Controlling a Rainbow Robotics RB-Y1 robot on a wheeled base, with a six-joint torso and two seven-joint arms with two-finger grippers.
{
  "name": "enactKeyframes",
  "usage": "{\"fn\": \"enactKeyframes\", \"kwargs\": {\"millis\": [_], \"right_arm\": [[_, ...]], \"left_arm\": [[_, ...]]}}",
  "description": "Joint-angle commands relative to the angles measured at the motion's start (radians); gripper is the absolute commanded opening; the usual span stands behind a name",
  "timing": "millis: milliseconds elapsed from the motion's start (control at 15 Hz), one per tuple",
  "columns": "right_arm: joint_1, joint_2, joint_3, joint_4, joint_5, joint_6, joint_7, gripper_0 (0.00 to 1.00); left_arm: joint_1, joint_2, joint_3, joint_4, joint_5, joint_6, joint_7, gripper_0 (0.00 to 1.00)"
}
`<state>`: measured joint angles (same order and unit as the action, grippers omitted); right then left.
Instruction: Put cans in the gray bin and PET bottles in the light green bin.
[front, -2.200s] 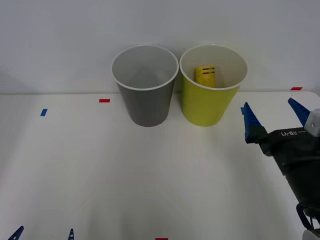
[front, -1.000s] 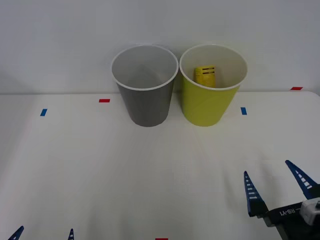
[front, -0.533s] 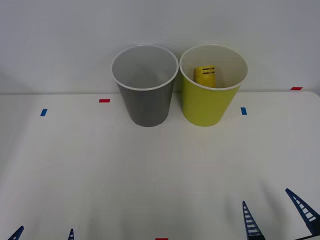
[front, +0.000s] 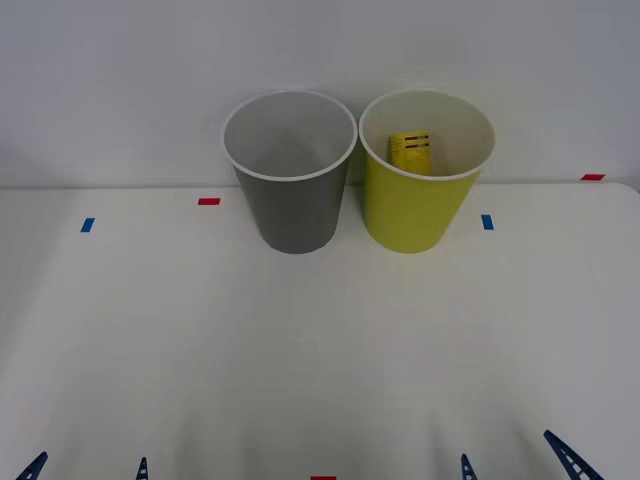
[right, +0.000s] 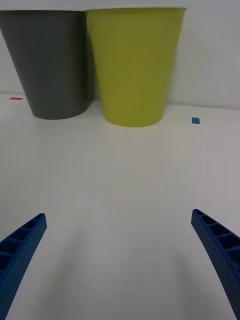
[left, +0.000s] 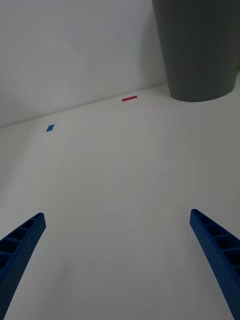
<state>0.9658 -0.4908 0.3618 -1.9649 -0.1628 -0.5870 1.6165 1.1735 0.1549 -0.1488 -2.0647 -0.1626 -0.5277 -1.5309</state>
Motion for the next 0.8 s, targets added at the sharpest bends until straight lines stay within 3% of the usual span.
{"fn": "enactKeyframes", "kwargs": {"millis": [67,800], "right_arm": [[0.005,-0.003,0.003,0.000,-0.003,0.001,-0.023,1.00],[0.005,0.000,0.009,0.009,-0.008,0.009,-0.046,1.00]], "left_arm": [[0.000,0.000,0.000,0.000,0.000,0.000,0.000,1.00],[0.000,0.000,0.000,0.000,0.000,0.000,0.000,0.99]]}}
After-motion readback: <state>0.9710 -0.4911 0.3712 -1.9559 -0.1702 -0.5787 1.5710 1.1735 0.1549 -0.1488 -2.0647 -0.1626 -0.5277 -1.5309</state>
